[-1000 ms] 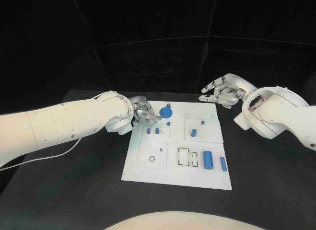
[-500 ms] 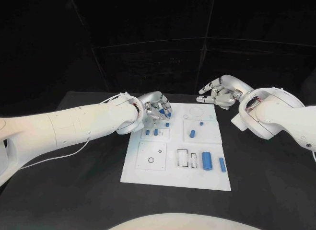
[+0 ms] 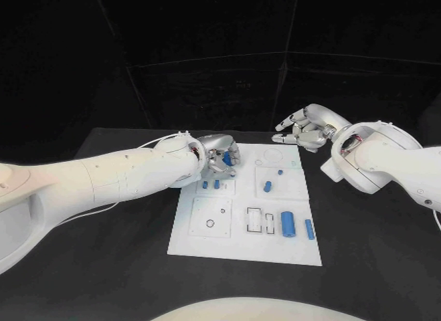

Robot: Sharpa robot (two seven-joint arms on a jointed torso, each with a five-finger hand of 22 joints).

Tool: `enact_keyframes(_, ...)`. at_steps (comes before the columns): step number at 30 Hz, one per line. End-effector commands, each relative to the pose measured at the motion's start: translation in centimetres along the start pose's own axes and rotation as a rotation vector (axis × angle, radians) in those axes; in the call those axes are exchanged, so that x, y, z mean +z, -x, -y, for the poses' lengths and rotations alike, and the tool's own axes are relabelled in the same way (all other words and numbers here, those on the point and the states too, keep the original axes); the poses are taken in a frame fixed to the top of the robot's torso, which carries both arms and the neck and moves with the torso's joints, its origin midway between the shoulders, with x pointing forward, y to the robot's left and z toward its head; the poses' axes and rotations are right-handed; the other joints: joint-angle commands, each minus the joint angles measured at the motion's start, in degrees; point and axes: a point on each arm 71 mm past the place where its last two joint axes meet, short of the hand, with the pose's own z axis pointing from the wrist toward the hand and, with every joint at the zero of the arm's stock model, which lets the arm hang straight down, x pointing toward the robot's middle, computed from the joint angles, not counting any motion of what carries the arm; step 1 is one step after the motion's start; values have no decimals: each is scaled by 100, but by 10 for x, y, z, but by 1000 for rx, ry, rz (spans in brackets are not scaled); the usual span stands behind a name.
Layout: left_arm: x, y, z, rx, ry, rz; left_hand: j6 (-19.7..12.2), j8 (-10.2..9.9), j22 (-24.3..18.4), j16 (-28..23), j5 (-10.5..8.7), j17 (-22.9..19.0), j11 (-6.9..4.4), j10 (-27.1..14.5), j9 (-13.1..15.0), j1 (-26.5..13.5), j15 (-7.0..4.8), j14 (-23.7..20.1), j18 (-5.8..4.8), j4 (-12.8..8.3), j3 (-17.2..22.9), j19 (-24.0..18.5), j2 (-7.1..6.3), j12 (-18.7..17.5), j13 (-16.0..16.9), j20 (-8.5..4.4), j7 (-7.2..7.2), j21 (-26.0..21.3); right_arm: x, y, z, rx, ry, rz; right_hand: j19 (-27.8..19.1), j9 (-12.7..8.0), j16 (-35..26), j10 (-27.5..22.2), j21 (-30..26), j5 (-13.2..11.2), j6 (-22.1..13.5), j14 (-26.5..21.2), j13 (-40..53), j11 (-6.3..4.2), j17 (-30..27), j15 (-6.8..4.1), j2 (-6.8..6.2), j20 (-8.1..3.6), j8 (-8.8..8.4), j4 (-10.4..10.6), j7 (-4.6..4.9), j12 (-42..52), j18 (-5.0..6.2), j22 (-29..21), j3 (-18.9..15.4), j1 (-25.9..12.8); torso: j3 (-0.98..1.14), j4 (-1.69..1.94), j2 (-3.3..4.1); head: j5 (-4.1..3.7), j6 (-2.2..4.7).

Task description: Assemble the parts on the task board

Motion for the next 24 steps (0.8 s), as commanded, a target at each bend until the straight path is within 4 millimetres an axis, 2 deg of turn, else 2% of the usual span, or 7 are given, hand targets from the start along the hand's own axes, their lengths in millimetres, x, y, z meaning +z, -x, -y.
enact_keyframes(1, 2, -4, -1, 67, 9, -63, 73, -50, 115, 45, 1, 39, 10, 69, -36, -28, -6, 65, -122, -40, 6, 92, -25, -50, -56, 0, -6, 120, 0, 1, -2, -3, 12, 3, 27, -9, -33, -25, -19, 34, -41, 42, -7, 13, 3, -22, -11, 4, 18, 0, -15, 29, 114, -9, -21, -46, 2, 5, -6, -11, -3)
enact_keyframes(10, 4, -6, -3, 100, 27, -100, 280, -105, 449, 90, 0, 42, -21, 240, -119, -113, -37, 148, -192, -63, 35, 294, -26, -120, -205, -28, -27, 455, 1, 1, -2, -3, 12, 3, 27, -9, -33, -25, -19, 34, -41, 42, -7, 13, 3, -22, -11, 4, 18, 0, -15, 29, 114, -9, -21, -46, 1, 3, -4, -22, -14)
enact_keyframes(24, 8, -8, 1, 121, 25, -120, 408, -161, 632, 93, 1, -4, -51, 423, -182, -144, -65, 196, -230, -85, 90, 405, -5, -176, -301, -55, -44, 633, 2, 0, -2, -3, 12, 3, 31, -10, -30, -25, -18, 46, -48, 44, -5, 13, 9, -21, -6, 5, 17, -4, -15, 33, 113, -5, -22, -41, 0, 6, -4, -22, -27)
